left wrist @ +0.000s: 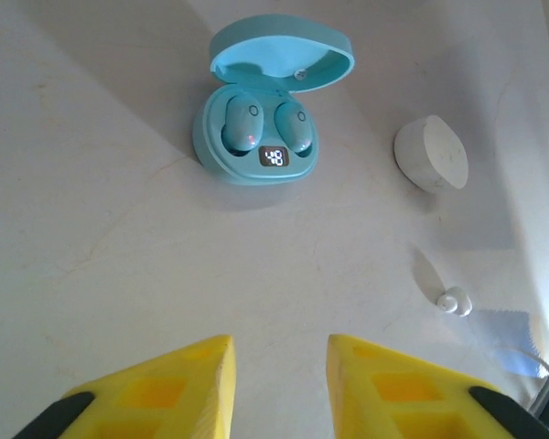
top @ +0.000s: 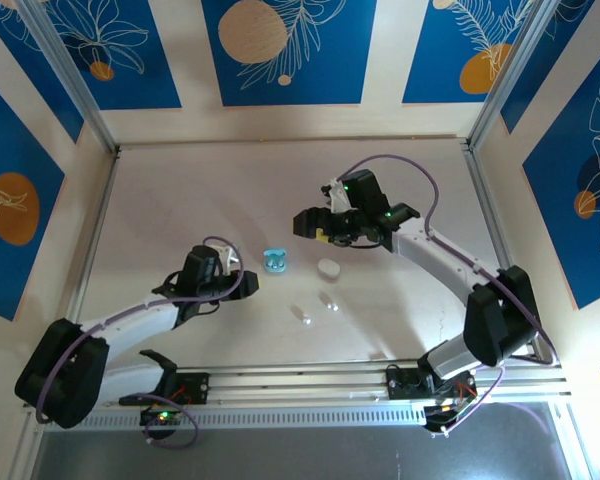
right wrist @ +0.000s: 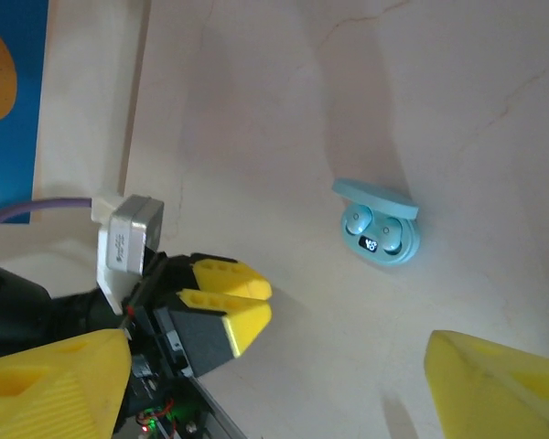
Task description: Insert the wireless bluetooth earbuds into the charging case
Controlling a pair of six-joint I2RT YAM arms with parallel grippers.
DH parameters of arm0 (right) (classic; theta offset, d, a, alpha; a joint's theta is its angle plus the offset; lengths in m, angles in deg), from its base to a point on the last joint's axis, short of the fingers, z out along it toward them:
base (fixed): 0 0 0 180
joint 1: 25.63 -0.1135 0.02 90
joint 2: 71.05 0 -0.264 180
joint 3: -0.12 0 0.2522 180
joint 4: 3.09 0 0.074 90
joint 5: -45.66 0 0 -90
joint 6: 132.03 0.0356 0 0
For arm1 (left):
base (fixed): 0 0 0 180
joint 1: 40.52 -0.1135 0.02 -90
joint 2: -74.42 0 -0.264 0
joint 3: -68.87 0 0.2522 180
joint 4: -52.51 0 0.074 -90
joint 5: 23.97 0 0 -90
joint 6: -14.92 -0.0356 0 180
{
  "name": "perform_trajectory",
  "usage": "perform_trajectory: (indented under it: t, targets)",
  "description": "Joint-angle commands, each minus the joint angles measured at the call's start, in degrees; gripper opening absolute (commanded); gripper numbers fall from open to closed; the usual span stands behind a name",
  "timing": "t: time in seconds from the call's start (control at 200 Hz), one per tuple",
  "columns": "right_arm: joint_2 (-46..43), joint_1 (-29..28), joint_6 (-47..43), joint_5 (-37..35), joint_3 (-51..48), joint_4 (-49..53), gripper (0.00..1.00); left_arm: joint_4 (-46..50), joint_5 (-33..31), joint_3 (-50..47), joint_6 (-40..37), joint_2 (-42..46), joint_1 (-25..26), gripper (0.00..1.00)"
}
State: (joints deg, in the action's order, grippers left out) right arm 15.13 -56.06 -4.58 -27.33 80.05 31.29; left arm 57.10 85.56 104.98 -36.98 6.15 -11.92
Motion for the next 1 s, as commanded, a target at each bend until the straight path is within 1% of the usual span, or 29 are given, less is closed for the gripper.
perform_trajectory:
  t: [0.0, 0.135, 0.175, 0.26, 0.31, 0.375, 0.475, 0.545, 0.6, 0.765, 0.84, 0.995]
  targets:
    - [3.56, -0.67, -1.89, 2.07, 4.70, 2.88, 0.77, -2.74, 1.87, 0.43, 0.17, -2.27, 0.23, 0.23]
    - [9.22, -0.84, -3.35, 3.67, 10.68, 5.45, 0.62, -1.70, 2.05, 0.98, -0.01, -3.58, 0.23, 0.13]
    - [11.01, -1.02, -3.97, 3.92, 12.51, 6.50, 0.60, -1.48, 1.86, 0.88, 0.03, -3.70, 0.23, 0.10]
    - [14.70, -1.36, -4.82, 4.55, 16.22, 8.32, 0.49, -0.90, 0.91, 0.53, -0.05, -3.48, 0.23, 0.05]
    - [16.83, -1.67, -4.97, 5.14, 18.18, 8.95, 0.44, -0.94, 0.60, 0.42, -0.07, -3.66, 0.23, 0.04]
    - [19.54, -2.03, -5.52, 5.46, 20.60, 10.07, 0.33, -1.42, 0.63, 0.48, -0.20, -4.24, 0.23, 0.03]
    - [22.92, -2.52, -6.06, 4.79, 23.63, 11.38, 0.24, -2.52, 1.33, 0.94, -0.10, -5.91, 0.23, 0.03]
    - [25.33, -2.78, -6.57, 4.12, 25.69, 12.76, 0.23, -3.83, 2.05, 1.20, 0.27, -7.40, 0.23, 0.02]
    - [27.17, -2.96, -6.90, 3.37, 27.22, 13.68, 0.20, -5.45, 2.67, 1.29, 0.97, -8.82, 0.23, 0.02]
    - [31.43, -3.22, -7.12, 2.75, 30.29, 15.00, 0.18, -11.01, 3.65, 1.29, 3.04, -13.60, 0.23, 0.01]
    - [33.33, -3.40, -7.46, 2.07, 32.01, 16.04, 0.15, -13.42, 4.09, 1.46, 4.10, -15.59, 0.23, 0.00]
    - [36.86, -3.67, -8.23, 1.21, 35.34, 18.07, 0.12, -15.76, 3.47, 2.04, 5.13, -18.16, 0.23, 0.00]
